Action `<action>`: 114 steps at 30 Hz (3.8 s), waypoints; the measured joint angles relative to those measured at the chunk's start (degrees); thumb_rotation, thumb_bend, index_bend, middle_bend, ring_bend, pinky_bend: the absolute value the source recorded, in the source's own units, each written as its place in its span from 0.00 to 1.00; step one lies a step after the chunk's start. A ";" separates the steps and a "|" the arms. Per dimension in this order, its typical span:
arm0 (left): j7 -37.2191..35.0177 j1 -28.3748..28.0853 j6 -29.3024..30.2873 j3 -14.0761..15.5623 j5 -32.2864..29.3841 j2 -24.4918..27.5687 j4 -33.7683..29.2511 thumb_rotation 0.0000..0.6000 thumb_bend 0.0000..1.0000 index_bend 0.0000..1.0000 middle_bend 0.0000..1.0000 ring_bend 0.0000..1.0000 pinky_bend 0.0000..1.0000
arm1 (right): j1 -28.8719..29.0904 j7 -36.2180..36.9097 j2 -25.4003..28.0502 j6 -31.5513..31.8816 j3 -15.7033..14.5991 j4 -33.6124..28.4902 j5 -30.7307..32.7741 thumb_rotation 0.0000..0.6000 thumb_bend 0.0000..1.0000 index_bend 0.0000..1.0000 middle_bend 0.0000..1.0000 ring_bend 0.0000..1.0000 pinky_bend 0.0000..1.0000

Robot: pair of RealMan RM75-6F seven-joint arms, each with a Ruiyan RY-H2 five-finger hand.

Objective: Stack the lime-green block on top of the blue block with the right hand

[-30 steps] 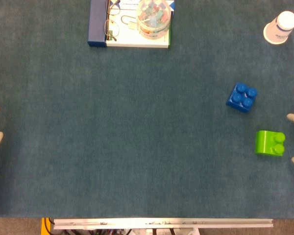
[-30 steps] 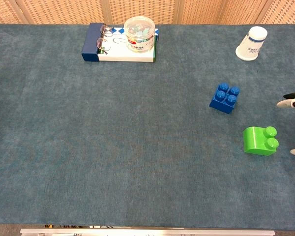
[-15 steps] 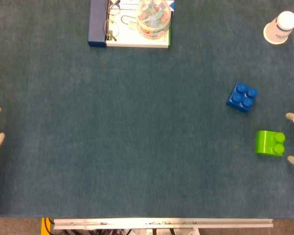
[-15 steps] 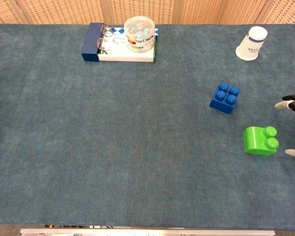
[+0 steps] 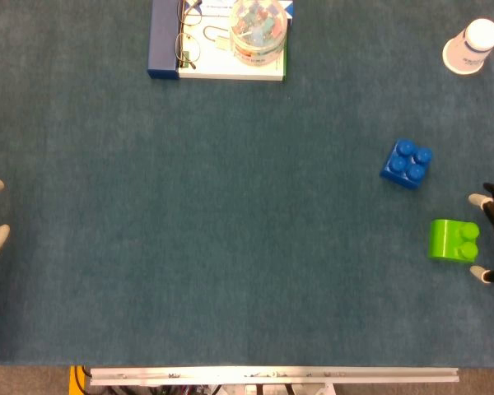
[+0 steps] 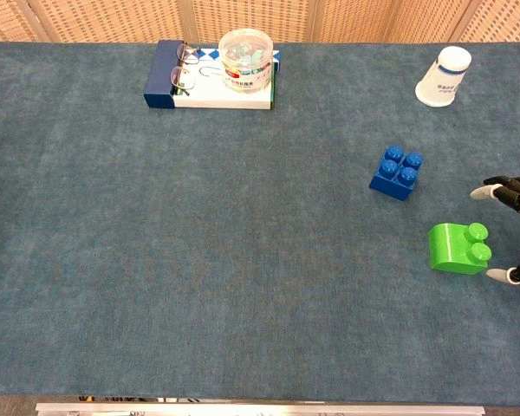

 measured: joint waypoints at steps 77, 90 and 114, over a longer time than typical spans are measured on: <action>-1.51 0.29 0.69 0.44 1.46 1.18 -0.90 1.00 0.20 0.36 0.36 0.27 0.40 | 4.41 -9.75 -5.07 1.35 -0.36 -2.85 11.23 1.00 0.26 0.42 0.12 0.00 0.16; -0.93 0.08 -0.02 0.22 0.61 0.93 -0.67 1.00 0.20 0.36 0.36 0.27 0.40 | 5.11 -5.30 4.55 2.31 -1.59 -9.36 0.18 1.00 0.26 0.44 0.13 0.00 0.16; -1.52 0.01 -0.27 0.06 0.04 1.11 -0.56 1.00 0.20 0.36 0.36 0.27 0.40 | 8.51 -4.93 2.72 1.92 4.94 -6.67 1.25 1.00 0.26 0.47 0.14 0.00 0.16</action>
